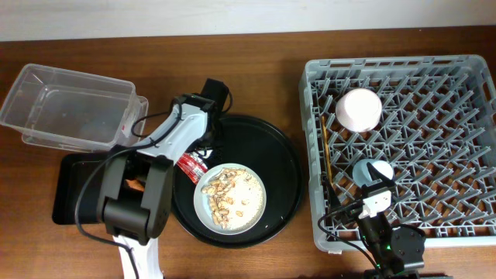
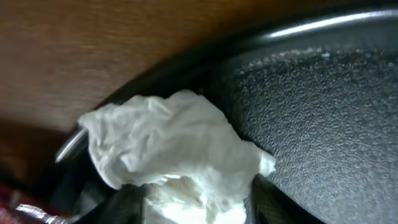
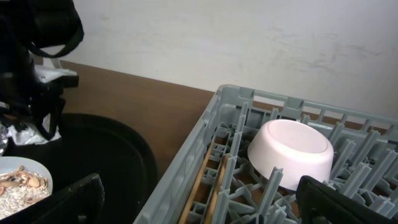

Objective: Sort waste into correct bins and load items into the dishwasher rack

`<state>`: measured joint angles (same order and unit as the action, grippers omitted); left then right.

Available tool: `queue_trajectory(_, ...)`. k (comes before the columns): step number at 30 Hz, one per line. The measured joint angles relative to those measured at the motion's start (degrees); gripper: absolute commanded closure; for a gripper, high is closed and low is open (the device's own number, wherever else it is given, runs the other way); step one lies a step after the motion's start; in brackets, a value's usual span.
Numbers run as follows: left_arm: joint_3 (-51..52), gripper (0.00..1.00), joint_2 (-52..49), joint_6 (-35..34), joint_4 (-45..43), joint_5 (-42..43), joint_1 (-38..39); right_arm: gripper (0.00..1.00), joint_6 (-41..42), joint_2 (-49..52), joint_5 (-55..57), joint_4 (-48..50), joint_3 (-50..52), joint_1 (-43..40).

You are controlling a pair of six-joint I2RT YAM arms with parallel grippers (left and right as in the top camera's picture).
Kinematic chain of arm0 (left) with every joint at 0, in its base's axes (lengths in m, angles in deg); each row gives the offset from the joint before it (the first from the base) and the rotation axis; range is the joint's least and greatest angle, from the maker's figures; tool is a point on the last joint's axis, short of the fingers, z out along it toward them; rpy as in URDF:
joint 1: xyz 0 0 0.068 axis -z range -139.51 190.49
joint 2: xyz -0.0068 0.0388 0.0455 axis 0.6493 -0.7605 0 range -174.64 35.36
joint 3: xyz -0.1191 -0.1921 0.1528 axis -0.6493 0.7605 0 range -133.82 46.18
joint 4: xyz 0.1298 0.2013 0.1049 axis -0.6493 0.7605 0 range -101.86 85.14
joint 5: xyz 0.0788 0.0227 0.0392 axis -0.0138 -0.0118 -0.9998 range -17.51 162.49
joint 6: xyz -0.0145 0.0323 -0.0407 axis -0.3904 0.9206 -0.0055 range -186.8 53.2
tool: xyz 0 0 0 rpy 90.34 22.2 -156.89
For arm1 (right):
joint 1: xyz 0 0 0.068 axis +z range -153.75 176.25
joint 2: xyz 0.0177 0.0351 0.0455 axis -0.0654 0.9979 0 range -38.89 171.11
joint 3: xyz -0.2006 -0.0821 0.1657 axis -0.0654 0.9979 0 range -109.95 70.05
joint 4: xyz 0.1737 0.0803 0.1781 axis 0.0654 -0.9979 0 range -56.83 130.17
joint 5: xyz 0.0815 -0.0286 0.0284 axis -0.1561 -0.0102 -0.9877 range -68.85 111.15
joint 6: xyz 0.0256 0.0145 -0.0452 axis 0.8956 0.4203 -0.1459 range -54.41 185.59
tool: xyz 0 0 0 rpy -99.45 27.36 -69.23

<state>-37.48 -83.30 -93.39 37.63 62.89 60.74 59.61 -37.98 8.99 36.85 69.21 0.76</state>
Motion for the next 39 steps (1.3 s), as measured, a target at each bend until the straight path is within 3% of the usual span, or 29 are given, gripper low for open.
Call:
queue_trajectory(2,0.0,1.00,-0.1,0.9,-0.9,0.7,0.0,0.02,0.0,0.0,0.0,0.0,0.0,0.0)
queue_trajectory(7,-3.6,1.00,-0.1,1.6,6.0,1.4,-0.1,0.02,0.0,0.0,0.0,0.0,0.0,0.0)
queue_trajectory(12,-20.0,1.00,0.9,2.6,18.3,1.1,-2.0,0.02,0.0,0.0,0.0,0.0,0.0,0.0)
queue_trajectory(20,-29.0,0.98,8.7,4.5,20.5,-10.4,-12.0,0.02,0.0,-0.1,0.0,0.0,0.0,0.0)
queue_trajectory(25,-29.0,0.88,7.2,3.1,19.0,-12.9,-22.3,0.02,0.0,-0.1,0.0,0.0,0.0,0.0)
queue_trajectory(26,-29.0,0.82,6.8,2.9,18.4,-12.8,-23.7,0.02,0.0,-0.1,0.0,0.0,0.0,0.0)
queue_trajectory(27,-29.0,0.69,6.4,2.8,18.3,-12.7,-25.0,0.02,0.0,-0.1,0.0,0.0,0.0,0.0)
queue_trajectory(29,-29.0,0.17,5.3,2.4,18.2,-12.1,-26.3,0.02,0.0,-0.1,0.0,0.0,0.0,0.0)
queue_trajectory(30,-29.0,0.06,4.6,2.5,18.0,-11.9,-26.6,0.02,0.0,-0.1,0.0,0.0,0.0,0.0)
queue_trajectory(39,-29.1,0.07,1.6,6.6,18.8,-10.7,-26.5,0.02,0.0,-0.1,0.0,0.0,0.0,0.0)
